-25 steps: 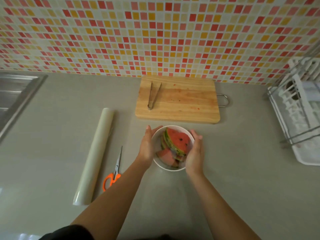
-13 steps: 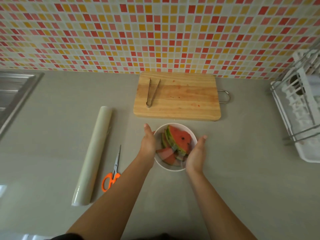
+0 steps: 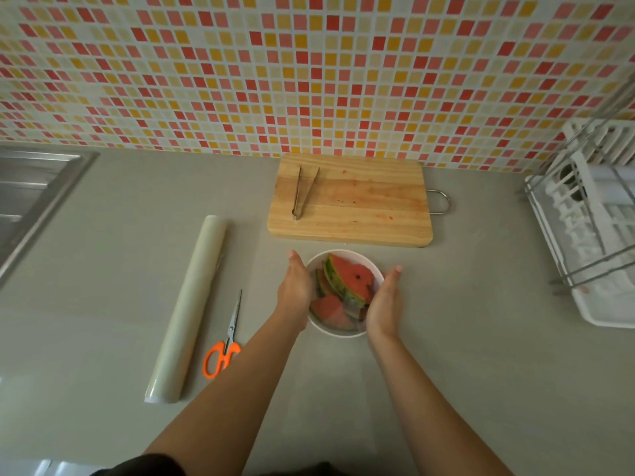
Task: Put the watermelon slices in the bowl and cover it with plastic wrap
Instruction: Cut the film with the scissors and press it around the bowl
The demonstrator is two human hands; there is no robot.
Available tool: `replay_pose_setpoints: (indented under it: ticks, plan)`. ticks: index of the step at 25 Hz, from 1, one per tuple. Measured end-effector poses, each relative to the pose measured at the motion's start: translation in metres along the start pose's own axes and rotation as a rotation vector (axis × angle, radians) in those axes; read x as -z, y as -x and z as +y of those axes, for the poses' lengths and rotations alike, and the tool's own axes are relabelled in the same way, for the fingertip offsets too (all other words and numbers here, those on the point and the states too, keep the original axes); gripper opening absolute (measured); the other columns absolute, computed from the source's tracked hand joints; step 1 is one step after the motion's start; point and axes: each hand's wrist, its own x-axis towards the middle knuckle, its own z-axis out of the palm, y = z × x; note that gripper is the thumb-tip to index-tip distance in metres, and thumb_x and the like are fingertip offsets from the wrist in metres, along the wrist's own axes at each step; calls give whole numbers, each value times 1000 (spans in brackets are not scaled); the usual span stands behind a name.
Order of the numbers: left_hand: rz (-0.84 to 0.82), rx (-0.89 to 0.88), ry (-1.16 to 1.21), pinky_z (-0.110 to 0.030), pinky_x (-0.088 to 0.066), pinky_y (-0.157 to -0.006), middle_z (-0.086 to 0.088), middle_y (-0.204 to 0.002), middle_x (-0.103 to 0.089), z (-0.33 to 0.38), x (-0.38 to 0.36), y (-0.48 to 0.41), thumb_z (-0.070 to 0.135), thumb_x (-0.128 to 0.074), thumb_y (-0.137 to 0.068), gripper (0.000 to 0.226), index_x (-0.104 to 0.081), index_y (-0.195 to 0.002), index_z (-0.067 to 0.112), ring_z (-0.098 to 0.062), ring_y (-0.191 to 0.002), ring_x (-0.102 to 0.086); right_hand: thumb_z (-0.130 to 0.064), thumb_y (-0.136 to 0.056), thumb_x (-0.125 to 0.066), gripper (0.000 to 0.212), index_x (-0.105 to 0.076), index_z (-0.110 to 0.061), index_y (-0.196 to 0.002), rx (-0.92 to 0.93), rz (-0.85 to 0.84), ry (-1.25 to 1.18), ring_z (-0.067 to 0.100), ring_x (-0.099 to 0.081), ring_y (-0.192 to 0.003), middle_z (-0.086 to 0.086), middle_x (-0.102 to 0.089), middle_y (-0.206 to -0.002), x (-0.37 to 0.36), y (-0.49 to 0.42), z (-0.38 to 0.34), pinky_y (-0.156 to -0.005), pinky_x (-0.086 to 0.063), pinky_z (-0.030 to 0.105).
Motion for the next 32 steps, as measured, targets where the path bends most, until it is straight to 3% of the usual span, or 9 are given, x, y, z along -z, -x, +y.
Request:
replay_pose_setpoints:
  ticks: [6, 10, 13, 16, 19, 21, 25, 27, 32]
  plan:
    - [50, -52, -102, -49, -34, -109, -20, -139, -49, 1, 13, 1, 70, -6, -87, 87, -46, -139, 13, -37, -127, -46, -63, -91, -15, 58, -56, -26, -74, 11, -3, 57, 10, -50, -68, -9, -56, -75, 0, 5, 0, -76, -36, 28]
    - [-46, -183, -78, -49, -43, -101, -15, -110, -68, -10, 31, 9, 64, -4, -92, 79, -68, -105, 20, -32, -107, -60, -66, -89, -9, 72, -62, -19, -102, -71, -194, 0, 19, -57, -97, 3, -63, -104, 6, 6, -5, -92, -41, 31]
    - [-28, -189, -50, -41, -49, -88, -11, -113, -65, -24, 53, 13, 64, -11, -93, 75, -61, -119, 14, -30, -100, -62, -66, -88, -6, 82, -52, -12, -129, -12, -296, 43, 23, -50, -123, 6, -57, -131, 35, -1, -5, -107, -35, 38]
    - [-59, -31, 74, -35, -51, -73, -17, -103, -63, -39, 68, 27, 62, -18, -94, 78, -56, -119, -1, -30, -89, -62, -62, -90, -7, 77, -47, -12, -134, -21, -367, 92, 21, -50, -120, 1, -53, -131, 59, -2, -5, -98, -38, 33]
    - [-239, 92, 271, -40, -42, -97, -24, -121, -58, -44, 64, 46, 56, -20, -97, 80, -43, -132, -11, -34, -111, -57, -59, -91, -5, 64, -55, -27, -117, -8, -473, 136, 3, -59, -93, -12, -64, -103, 64, 5, -8, -77, -46, 18]
    - [-343, 140, 378, -44, -23, -113, -22, -147, -40, -40, 59, 61, 56, -18, -97, 79, -27, -144, -7, -33, -136, -37, -61, -89, -4, 59, -56, -39, -106, 24, -492, 188, -8, -57, -85, -20, -64, -93, 63, 11, -12, -70, -44, 11]
    - [-433, 159, 396, -43, 4, -117, -7, -161, -6, -34, 44, 79, 62, -8, -93, 79, -5, -150, 8, -21, -147, 2, -74, -81, -4, 76, -60, -38, -118, 100, -452, 289, 8, -55, -111, -6, -64, -119, 59, 13, -8, -100, -40, 32]
    - [-415, 154, 364, -40, 5, -118, -3, -161, -2, -34, 36, 82, 65, -8, -91, 80, -5, -151, 12, -17, -147, 5, -81, -74, -5, 91, -57, -29, -127, 118, -426, 361, 19, -47, -126, 2, -57, -132, 57, 14, -7, -110, -32, 45]
    - [-402, 204, 456, -36, -6, -117, -12, -157, -19, -36, 44, 80, 63, -11, -92, 84, -19, -148, 1, -21, -146, -10, -85, -64, -6, 95, -59, -33, -123, 120, -409, 377, 22, -46, -128, 2, -57, -133, 57, 18, -9, -110, -31, 48]
